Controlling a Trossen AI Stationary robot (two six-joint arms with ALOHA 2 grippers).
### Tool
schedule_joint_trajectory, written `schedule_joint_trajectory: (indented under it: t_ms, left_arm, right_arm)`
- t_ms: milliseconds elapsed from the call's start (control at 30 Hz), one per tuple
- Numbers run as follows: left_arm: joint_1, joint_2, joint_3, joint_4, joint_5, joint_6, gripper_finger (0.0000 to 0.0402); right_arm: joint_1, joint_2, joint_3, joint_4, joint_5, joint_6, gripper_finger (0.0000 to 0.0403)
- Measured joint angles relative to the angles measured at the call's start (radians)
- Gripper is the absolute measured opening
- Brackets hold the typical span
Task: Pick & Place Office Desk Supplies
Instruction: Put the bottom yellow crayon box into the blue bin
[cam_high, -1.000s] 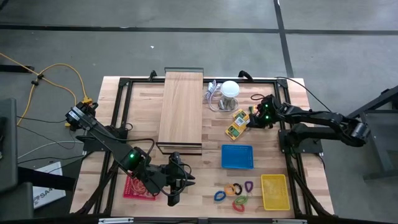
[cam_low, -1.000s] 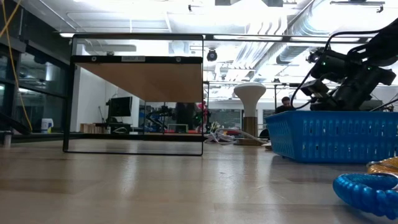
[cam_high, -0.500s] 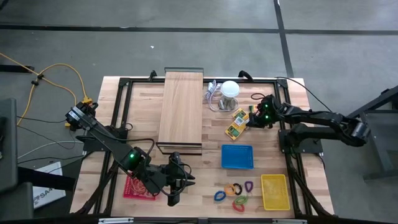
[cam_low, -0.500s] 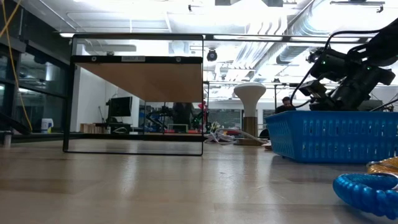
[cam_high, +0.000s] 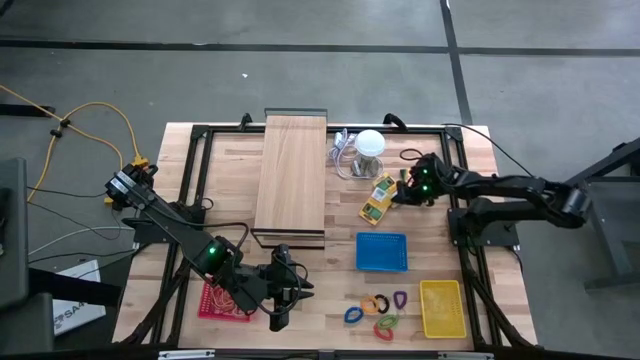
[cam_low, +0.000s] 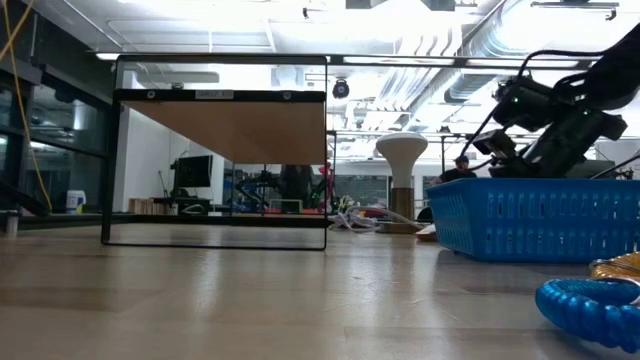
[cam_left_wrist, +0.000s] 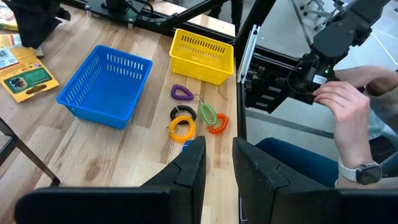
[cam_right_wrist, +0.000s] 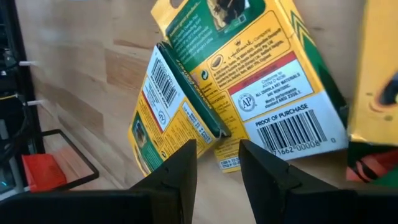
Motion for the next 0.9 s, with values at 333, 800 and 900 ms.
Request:
schedule_joint_trajectory:
  t_ms: [333, 800, 900]
  left_arm:
    - [0.0, 0.0, 0.0, 0.0, 0.0, 0.0, 0.0077]
    - [0.0, 0.0, 0.0, 0.0, 0.0, 0.0, 0.0077]
    - [0.0, 0.0, 0.0, 0.0, 0.0, 0.0, 0.0077]
  right_arm:
    - [0.0, 0.1, 0.0, 0.156, -0.019, 0.016, 0.0111]
    - [0.014, 0.108, -0.001, 0.191, -0.034, -0.009, 0.0111]
    - [0.036, 0.105, -0.001, 0.192, -0.033, -0.006, 0.0111]
